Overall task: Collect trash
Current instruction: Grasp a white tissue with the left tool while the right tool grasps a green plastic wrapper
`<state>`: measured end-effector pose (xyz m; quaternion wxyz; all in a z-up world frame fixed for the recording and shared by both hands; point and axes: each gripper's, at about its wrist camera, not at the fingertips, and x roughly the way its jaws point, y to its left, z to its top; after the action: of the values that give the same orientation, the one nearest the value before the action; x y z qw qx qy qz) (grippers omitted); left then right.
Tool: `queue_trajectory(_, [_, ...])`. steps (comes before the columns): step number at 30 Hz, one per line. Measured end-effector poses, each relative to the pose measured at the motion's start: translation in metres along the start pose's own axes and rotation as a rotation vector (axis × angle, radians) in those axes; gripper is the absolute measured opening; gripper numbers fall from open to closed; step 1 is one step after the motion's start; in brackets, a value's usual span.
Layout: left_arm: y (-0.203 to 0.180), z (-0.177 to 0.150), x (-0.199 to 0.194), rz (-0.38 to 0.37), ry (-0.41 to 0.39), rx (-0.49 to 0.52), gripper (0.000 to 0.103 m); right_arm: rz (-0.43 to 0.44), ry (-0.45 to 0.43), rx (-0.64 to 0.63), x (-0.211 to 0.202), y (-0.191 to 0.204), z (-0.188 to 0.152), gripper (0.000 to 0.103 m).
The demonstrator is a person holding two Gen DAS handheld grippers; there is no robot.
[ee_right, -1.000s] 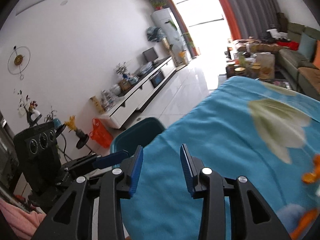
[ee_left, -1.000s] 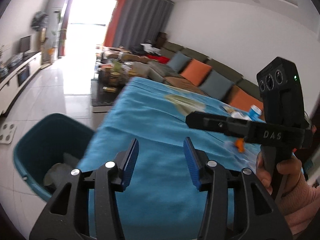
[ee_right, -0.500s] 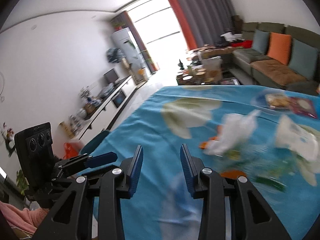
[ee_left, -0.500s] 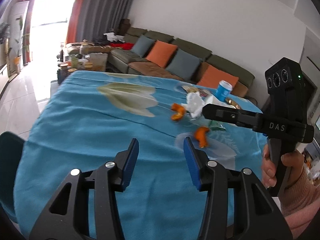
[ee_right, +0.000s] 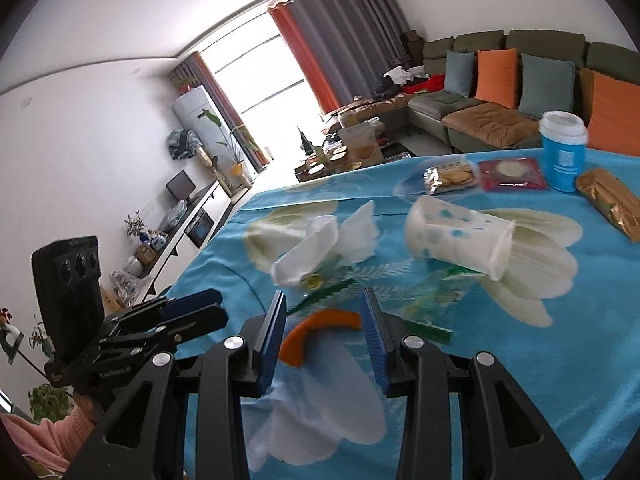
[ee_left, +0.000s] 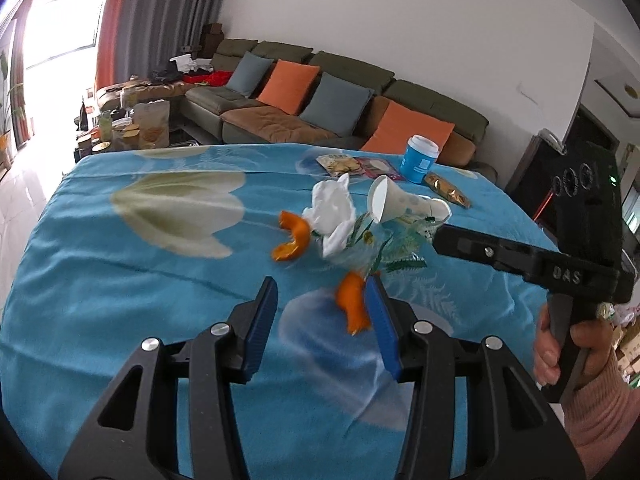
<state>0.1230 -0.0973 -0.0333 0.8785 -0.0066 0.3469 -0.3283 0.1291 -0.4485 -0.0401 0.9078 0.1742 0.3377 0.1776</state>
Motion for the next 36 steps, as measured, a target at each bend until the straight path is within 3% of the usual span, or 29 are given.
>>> queue_trajectory(13, [-0.005, 0.027, 0.048, 0.002, 0.069, 0.014, 0.038, 0.021, 0.009, 0.040, 0.003, -0.024, -0.005, 0.036])
queue_trajectory(17, [-0.004, 0.031, 0.058, -0.015, 0.090, 0.013, 0.029, 0.031, 0.010, 0.047, 0.004, -0.025, -0.005, 0.036])
queue_trajectory(22, [-0.003, 0.031, 0.062, -0.043, 0.103, 0.013, 0.006, 0.039, 0.023, 0.044, 0.008, -0.024, -0.005, 0.036])
queue_trajectory(30, [-0.008, 0.026, 0.050, -0.062, 0.070, 0.025, 0.004, 0.059, 0.043, 0.051, 0.014, -0.021, -0.004, 0.036])
queue_trajectory(32, [-0.007, 0.025, 0.044, -0.065, 0.056, 0.027, 0.004, 0.068, 0.046, 0.054, 0.016, -0.019, -0.003, 0.042])
queue_trajectory(36, [-0.004, 0.025, 0.025, -0.058, 0.020, 0.022, 0.004, 0.091, 0.058, 0.071, 0.024, -0.017, -0.001, 0.043])
